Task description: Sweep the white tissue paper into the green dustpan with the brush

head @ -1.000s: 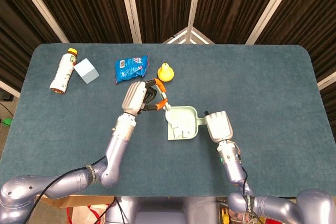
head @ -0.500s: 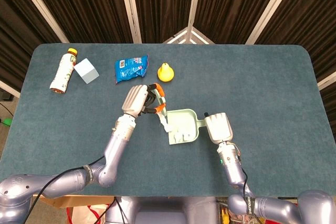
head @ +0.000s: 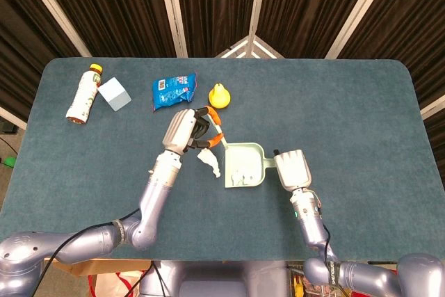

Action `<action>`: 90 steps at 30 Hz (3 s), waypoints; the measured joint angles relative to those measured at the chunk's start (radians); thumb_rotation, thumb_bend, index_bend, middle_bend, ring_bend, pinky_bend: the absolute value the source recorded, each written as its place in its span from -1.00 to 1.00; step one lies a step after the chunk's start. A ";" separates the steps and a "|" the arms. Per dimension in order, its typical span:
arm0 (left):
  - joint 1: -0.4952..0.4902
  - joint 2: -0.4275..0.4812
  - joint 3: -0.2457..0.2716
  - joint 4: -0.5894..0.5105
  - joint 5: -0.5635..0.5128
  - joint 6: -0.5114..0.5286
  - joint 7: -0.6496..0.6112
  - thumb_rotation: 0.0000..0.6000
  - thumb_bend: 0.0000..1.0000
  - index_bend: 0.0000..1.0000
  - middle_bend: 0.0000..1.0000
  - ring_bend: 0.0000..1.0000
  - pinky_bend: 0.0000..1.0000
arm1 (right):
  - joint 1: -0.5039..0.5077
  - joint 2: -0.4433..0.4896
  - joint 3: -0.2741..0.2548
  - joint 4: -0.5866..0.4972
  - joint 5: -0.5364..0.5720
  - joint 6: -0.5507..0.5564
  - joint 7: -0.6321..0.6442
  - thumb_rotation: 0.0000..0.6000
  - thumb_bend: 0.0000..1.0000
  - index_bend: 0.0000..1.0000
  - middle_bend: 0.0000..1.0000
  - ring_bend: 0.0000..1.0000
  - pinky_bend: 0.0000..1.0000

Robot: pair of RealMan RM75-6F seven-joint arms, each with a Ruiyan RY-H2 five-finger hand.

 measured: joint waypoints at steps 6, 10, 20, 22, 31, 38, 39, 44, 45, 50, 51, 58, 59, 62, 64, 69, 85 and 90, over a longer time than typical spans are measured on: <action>0.020 0.118 0.027 -0.081 -0.045 -0.093 0.043 1.00 -0.20 0.55 0.92 0.97 1.00 | -0.003 -0.010 -0.004 0.001 -0.005 0.004 -0.007 1.00 0.09 0.22 0.64 0.68 0.76; 0.020 0.166 0.042 -0.114 -0.106 -0.155 0.081 1.00 -0.18 0.55 0.93 0.97 1.00 | -0.002 -0.016 -0.004 0.003 -0.008 0.005 -0.011 1.00 0.09 0.23 0.64 0.68 0.76; -0.022 0.230 0.060 -0.177 -0.232 -0.231 0.168 1.00 -0.16 0.56 0.95 0.99 1.00 | -0.001 -0.012 0.003 0.005 -0.009 0.002 -0.018 1.00 0.09 0.23 0.64 0.68 0.76; -0.030 0.238 0.066 -0.184 -0.247 -0.241 0.179 1.00 -0.15 0.56 0.95 0.99 1.00 | -0.002 -0.011 0.004 0.005 -0.007 0.000 -0.018 1.00 0.09 0.23 0.64 0.68 0.76; -0.058 0.263 0.089 -0.200 -0.314 -0.255 0.217 1.00 -0.13 0.58 0.96 1.00 1.00 | -0.004 -0.017 0.002 0.014 -0.010 -0.004 -0.013 1.00 0.09 0.23 0.64 0.68 0.76; -0.085 0.252 0.102 -0.191 -0.370 -0.260 0.237 1.00 -0.13 0.58 0.96 1.00 1.00 | -0.007 -0.022 0.000 0.023 -0.011 -0.006 -0.009 1.00 0.09 0.22 0.64 0.68 0.76; -0.091 0.243 0.105 -0.187 -0.378 -0.257 0.242 1.00 -0.13 0.58 0.96 1.00 1.00 | -0.007 -0.023 -0.001 0.024 -0.012 -0.007 -0.008 1.00 0.09 0.22 0.64 0.68 0.76; -0.107 0.204 0.110 -0.170 -0.383 -0.224 0.254 1.00 -0.13 0.57 0.95 0.99 1.00 | -0.010 -0.022 -0.002 0.029 -0.014 -0.008 -0.004 1.00 0.09 0.23 0.64 0.68 0.76; -0.109 0.195 0.110 -0.166 -0.378 -0.213 0.256 1.00 -0.13 0.56 0.95 0.99 1.00 | -0.010 -0.021 -0.002 0.031 -0.015 -0.007 -0.001 1.00 0.09 0.23 0.64 0.68 0.76; -0.119 0.116 0.108 -0.143 -0.318 -0.131 0.255 1.00 -0.14 0.56 0.94 0.98 1.00 | -0.011 -0.017 0.002 0.026 -0.018 -0.005 -0.001 1.00 0.09 0.22 0.64 0.68 0.76; -0.120 0.096 0.104 -0.137 -0.296 -0.109 0.248 1.00 -0.15 0.56 0.94 0.98 1.00 | -0.012 -0.015 0.002 0.022 -0.018 -0.004 -0.003 1.00 0.09 0.22 0.64 0.68 0.76; -0.126 0.013 0.081 -0.114 -0.173 -0.030 0.194 1.00 -0.16 0.56 0.93 0.98 1.00 | -0.017 -0.006 0.003 0.004 -0.018 0.001 -0.006 1.00 0.09 0.23 0.64 0.68 0.76; -0.125 0.005 0.079 -0.112 -0.155 -0.019 0.184 1.00 -0.16 0.56 0.93 0.98 1.00 | -0.017 -0.004 0.003 0.001 -0.018 0.003 -0.007 1.00 0.09 0.23 0.64 0.68 0.76; -0.122 -0.008 0.074 -0.108 -0.119 0.001 0.162 1.00 -0.17 0.56 0.93 0.98 1.00 | -0.018 -0.001 0.004 -0.003 -0.018 0.003 -0.010 1.00 0.09 0.23 0.64 0.68 0.76; -0.117 -0.013 0.067 -0.105 -0.105 0.007 0.149 1.00 -0.17 0.56 0.93 0.98 1.00 | -0.018 0.003 0.006 -0.006 -0.017 0.003 -0.012 1.00 0.09 0.23 0.64 0.68 0.76; -0.105 -0.019 0.054 -0.101 -0.082 0.019 0.122 1.00 -0.17 0.56 0.93 0.98 1.00 | -0.017 0.009 0.008 -0.018 -0.015 0.004 -0.019 1.00 0.09 0.22 0.64 0.68 0.76; -0.064 0.100 0.074 -0.182 -0.227 0.014 0.360 1.00 -0.12 0.59 0.97 1.00 1.00 | -0.019 0.014 0.005 -0.024 -0.014 0.002 -0.019 1.00 0.09 0.22 0.64 0.68 0.76; -0.057 0.092 0.083 -0.173 -0.294 0.030 0.407 1.00 -0.12 0.59 0.97 1.00 1.00 | -0.019 0.012 0.003 -0.017 -0.013 -0.001 -0.015 1.00 0.09 0.23 0.64 0.68 0.76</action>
